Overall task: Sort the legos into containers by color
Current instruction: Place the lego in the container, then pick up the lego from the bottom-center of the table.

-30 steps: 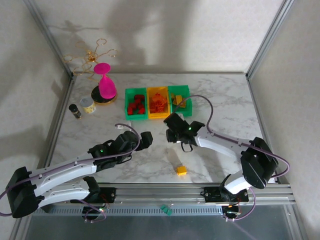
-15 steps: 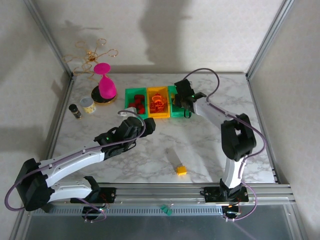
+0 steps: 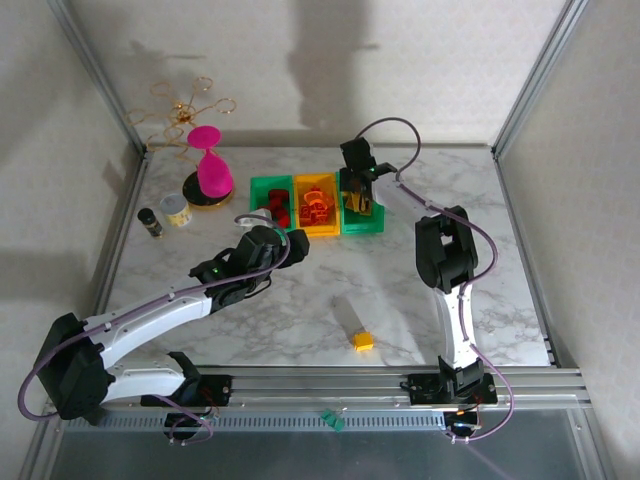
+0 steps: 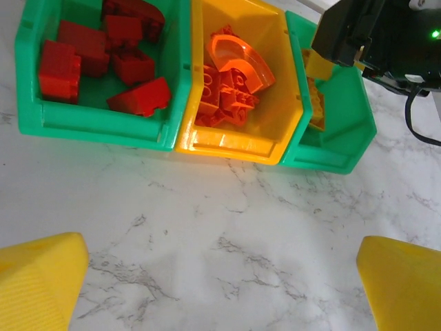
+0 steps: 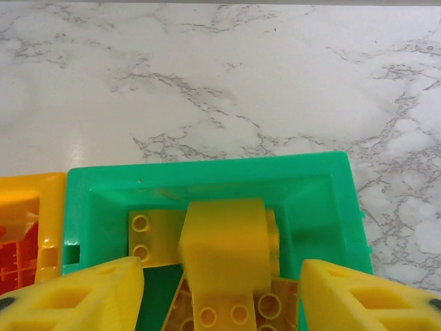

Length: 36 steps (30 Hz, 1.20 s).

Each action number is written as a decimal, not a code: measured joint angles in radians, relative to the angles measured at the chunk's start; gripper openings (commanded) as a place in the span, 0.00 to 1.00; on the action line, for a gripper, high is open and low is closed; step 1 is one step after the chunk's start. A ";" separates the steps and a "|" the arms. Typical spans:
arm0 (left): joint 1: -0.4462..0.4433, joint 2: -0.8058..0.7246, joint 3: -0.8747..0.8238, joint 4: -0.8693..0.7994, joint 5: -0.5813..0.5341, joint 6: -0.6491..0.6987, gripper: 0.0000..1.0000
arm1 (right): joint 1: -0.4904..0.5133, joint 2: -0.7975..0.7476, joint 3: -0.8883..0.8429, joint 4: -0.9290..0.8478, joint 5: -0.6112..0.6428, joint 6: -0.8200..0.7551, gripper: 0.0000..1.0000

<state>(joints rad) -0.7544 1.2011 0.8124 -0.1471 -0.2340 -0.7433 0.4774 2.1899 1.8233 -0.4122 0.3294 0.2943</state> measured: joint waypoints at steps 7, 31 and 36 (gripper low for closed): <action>0.000 -0.024 -0.001 0.002 0.037 0.015 1.00 | 0.013 -0.173 -0.201 -0.004 -0.011 0.005 0.67; -0.153 -0.246 -0.194 -0.057 0.085 -0.043 1.00 | 0.380 -0.883 -0.964 -0.167 -0.069 0.303 0.83; -0.180 -0.289 -0.240 -0.074 0.085 -0.074 1.00 | 0.470 -0.937 -1.092 -0.172 -0.095 0.402 0.86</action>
<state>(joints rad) -0.9340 0.9123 0.5724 -0.2214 -0.1486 -0.8173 0.9470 1.2533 0.7311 -0.5846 0.2340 0.6964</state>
